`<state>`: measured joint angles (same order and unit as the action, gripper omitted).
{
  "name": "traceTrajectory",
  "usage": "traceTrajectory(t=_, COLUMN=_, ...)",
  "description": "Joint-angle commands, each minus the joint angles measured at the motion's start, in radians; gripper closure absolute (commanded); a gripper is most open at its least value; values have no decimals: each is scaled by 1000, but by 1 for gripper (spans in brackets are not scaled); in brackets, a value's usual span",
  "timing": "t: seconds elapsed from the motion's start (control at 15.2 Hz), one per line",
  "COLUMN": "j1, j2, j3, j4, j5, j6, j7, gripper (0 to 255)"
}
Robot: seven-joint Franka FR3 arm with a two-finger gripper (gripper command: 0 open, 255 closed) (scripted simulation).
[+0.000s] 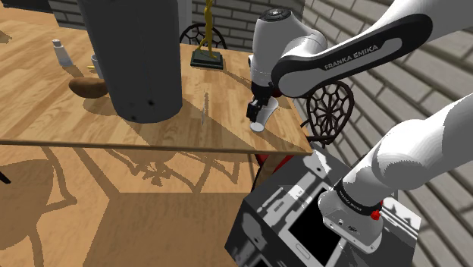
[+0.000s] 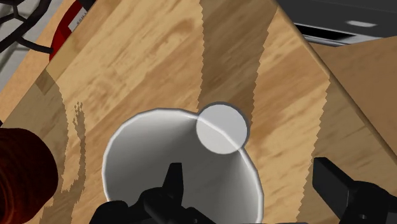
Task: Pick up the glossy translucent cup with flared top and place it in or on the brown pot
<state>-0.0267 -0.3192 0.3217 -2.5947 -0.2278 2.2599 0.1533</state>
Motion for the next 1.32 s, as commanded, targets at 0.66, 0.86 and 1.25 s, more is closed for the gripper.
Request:
traceTrajectory(t=0.66, j1=0, j2=0, j3=0, j4=0, j5=0, j6=1, j7=0, gripper=255)
traceTrajectory(t=0.86, j1=2, j2=-9, j3=-2, j4=6, j5=5, j6=-14, j7=-7, gripper=255)
traceTrajectory(t=1.25, j1=13, j2=-59, j3=-14, j4=48, j5=32, j6=-101, j7=-43, gripper=255)
